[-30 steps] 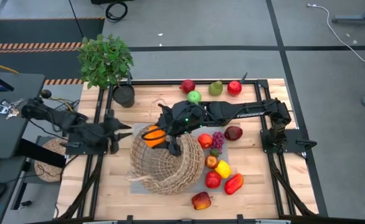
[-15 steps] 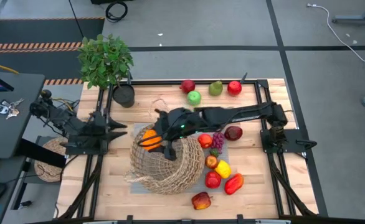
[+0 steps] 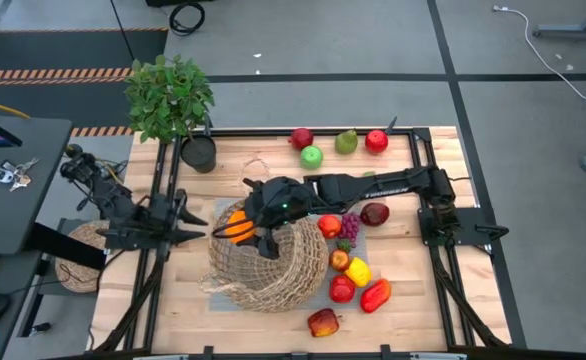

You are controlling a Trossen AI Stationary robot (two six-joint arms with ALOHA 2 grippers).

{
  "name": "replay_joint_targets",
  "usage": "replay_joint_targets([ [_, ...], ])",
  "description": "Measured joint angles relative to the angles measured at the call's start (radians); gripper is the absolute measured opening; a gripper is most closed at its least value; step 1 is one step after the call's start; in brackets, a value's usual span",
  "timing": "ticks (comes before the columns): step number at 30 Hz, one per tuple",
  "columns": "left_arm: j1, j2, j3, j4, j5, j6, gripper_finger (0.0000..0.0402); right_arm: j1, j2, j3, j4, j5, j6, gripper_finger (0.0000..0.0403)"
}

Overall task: Build produce basket
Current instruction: Put the orange into the brown basket

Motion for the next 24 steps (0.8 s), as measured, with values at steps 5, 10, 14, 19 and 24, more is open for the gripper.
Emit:
replay_joint_targets([
  [5, -0.013, 0.001, 0.0, 0.019, 0.0, 0.047, 0.0132, 0.0, 0.006, 0.0, 0.008, 0.016, -0.018, 0.0337],
  [10, -0.013, 0.012, 0.0, 0.02, 0.012, 0.125, 0.0142, -0.01, 0.031, 0.0, -0.013, -0.009, -0.001, 0.0337],
  [14, -0.01, 0.07, 0.012, 0.023, -0.045, 0.236, 0.0182, -0.034, 0.049, -0.003, -0.019, -0.118, 0.093, 0.0337],
  [19, -0.011, 0.191, 0.04, 0.048, -0.135, 0.467, 0.0262, -0.069, 0.049, 0.0, -0.024, -0.168, 0.198, 0.0337],
  [24, -0.01, 0.3, 0.075, 0.098, -0.217, 0.673, 0.0321, -0.094, 0.049, 0.0, -0.025, -0.213, 0.313, 0.0337],
])
